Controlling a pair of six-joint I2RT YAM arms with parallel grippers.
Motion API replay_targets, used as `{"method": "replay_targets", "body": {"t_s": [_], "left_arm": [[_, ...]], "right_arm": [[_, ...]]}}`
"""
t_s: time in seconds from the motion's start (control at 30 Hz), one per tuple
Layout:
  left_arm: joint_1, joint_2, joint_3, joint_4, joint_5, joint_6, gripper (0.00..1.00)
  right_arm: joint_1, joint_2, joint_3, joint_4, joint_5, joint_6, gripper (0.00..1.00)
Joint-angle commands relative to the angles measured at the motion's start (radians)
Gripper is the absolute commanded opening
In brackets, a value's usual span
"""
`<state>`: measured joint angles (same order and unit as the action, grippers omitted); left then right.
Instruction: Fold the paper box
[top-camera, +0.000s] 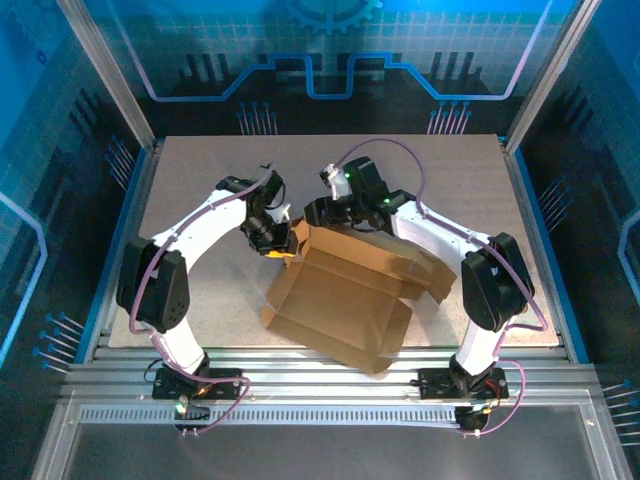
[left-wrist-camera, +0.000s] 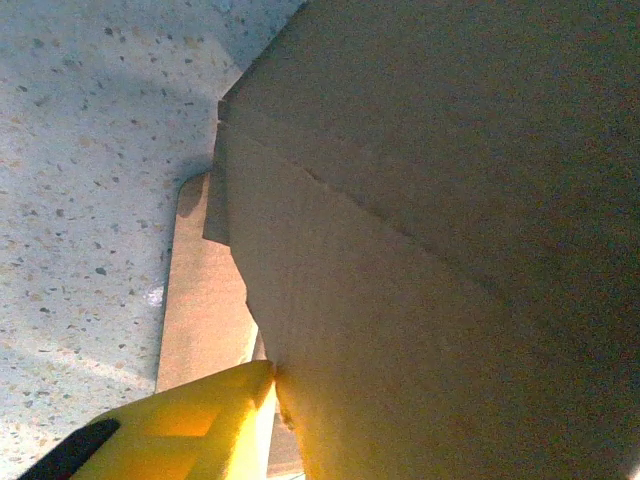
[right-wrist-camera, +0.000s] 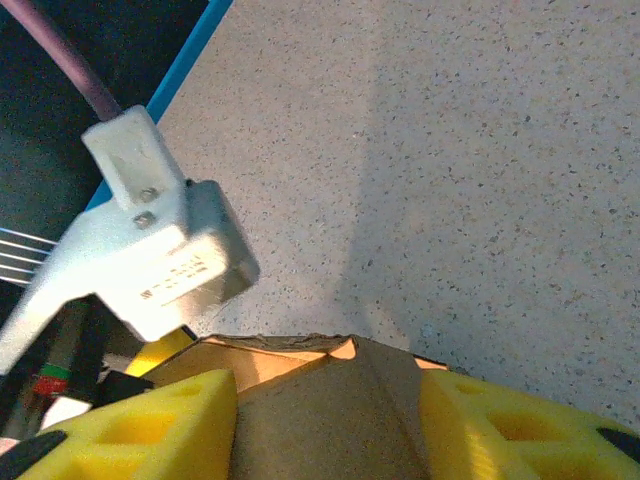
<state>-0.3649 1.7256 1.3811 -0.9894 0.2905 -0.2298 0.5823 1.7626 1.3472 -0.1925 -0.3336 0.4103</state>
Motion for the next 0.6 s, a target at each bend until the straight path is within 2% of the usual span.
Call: {"method": "replay_targets", "body": {"t_s": [0.0,0.23,0.33,0.4,0.5,0.57], "left_arm": [[0.003,-0.043,0.022,-0.013,0.042,0.026,0.35],[0.002,-0.057,-0.003,0.015,0.047,0.033,0.35],[0.001,-0.064,-0.017,0.021,0.05,0.037,0.34],[0.001,-0.07,-0.027,0.027,0.054,0.039,0.34],[0.001,-0.083,-0.043,0.039,0.06,0.035,0.33],[0.001,-0.09,-0.051,0.05,0.073,0.031,0.33]], "right_arm": [[0.011,0.006,-0.017,0.015,0.025,-0.027,0.52],[0.036,0.008,-0.016,-0.013,0.099,-0.078,0.49],[0.038,0.008,-0.017,-0.02,0.127,-0.101,0.39],[0.042,0.009,-0.014,-0.028,0.14,-0.114,0.37],[0.057,0.006,-0.01,-0.039,0.187,-0.144,0.36],[0.061,0.006,-0.007,-0.042,0.207,-0.159,0.4]]}}
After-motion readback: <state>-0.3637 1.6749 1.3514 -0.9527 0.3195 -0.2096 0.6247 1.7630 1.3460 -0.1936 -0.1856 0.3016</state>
